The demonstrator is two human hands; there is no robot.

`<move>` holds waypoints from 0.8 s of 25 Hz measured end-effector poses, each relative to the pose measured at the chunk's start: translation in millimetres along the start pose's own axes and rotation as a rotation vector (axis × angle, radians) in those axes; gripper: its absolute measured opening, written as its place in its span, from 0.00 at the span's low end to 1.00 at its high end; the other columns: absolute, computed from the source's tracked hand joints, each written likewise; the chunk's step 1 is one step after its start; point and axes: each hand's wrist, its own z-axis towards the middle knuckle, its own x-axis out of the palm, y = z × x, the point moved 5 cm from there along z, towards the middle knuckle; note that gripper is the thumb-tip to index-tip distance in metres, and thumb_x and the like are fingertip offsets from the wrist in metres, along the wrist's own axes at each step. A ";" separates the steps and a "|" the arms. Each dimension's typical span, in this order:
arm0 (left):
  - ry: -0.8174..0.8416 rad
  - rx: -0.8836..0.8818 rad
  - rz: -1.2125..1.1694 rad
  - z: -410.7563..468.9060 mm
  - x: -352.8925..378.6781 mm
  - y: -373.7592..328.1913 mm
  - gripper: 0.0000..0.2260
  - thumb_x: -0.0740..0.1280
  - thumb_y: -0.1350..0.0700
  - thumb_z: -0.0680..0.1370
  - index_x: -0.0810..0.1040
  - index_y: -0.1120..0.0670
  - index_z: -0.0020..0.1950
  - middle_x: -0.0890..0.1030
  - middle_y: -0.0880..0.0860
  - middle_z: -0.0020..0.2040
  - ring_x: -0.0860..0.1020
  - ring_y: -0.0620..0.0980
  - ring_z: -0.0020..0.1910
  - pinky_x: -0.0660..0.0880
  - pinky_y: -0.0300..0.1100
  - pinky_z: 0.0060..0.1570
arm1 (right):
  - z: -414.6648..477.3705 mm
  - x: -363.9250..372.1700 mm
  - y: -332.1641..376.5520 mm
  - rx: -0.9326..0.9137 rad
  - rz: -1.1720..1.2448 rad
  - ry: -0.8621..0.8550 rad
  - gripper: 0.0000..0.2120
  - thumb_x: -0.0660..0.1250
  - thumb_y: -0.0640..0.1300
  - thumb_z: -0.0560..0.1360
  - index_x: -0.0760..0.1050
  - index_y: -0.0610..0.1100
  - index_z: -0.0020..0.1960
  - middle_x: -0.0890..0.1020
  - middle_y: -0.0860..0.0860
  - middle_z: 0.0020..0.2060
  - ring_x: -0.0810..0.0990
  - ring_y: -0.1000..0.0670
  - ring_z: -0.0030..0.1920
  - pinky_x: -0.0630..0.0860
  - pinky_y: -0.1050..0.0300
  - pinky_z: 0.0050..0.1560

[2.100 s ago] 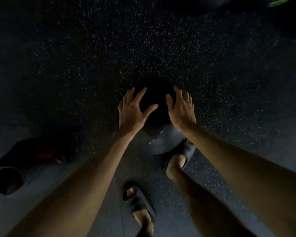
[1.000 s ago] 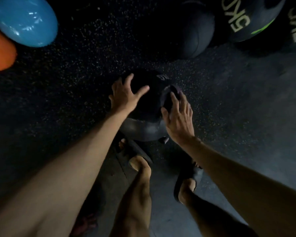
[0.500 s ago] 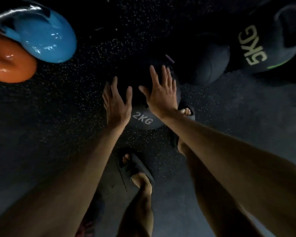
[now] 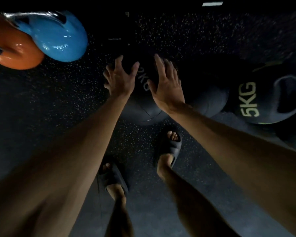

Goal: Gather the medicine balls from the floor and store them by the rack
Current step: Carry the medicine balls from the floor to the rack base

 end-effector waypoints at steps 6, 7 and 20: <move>0.001 0.041 0.087 -59.0 -10.6 12.8 0.28 0.59 0.39 0.81 0.60 0.48 0.79 0.61 0.59 0.77 0.61 0.61 0.75 0.65 0.62 0.67 | 2.5 -17.9 1.3 0.034 -0.070 0.152 0.37 0.61 0.56 0.81 0.45 0.52 0.82 0.58 0.43 0.78 0.56 0.42 0.78 0.63 0.39 0.73; 0.015 0.018 0.120 -76.8 -19.1 21.3 0.27 0.60 0.41 0.82 0.61 0.50 0.78 0.62 0.60 0.77 0.62 0.61 0.74 0.65 0.62 0.67 | -7.7 -25.3 7.9 0.041 -0.094 0.175 0.37 0.62 0.54 0.80 0.44 0.52 0.82 0.58 0.42 0.78 0.58 0.41 0.77 0.63 0.38 0.73; 0.201 -0.357 -0.107 -428.7 -196.7 113.5 0.16 0.60 0.49 0.82 0.74 0.54 0.67 0.79 0.61 0.64 0.77 0.62 0.63 0.74 0.52 0.60 | -329.9 -103.7 197.7 -0.286 -0.531 0.756 0.18 0.58 0.50 0.82 0.70 0.43 0.68 0.78 0.40 0.62 0.77 0.39 0.62 0.76 0.45 0.60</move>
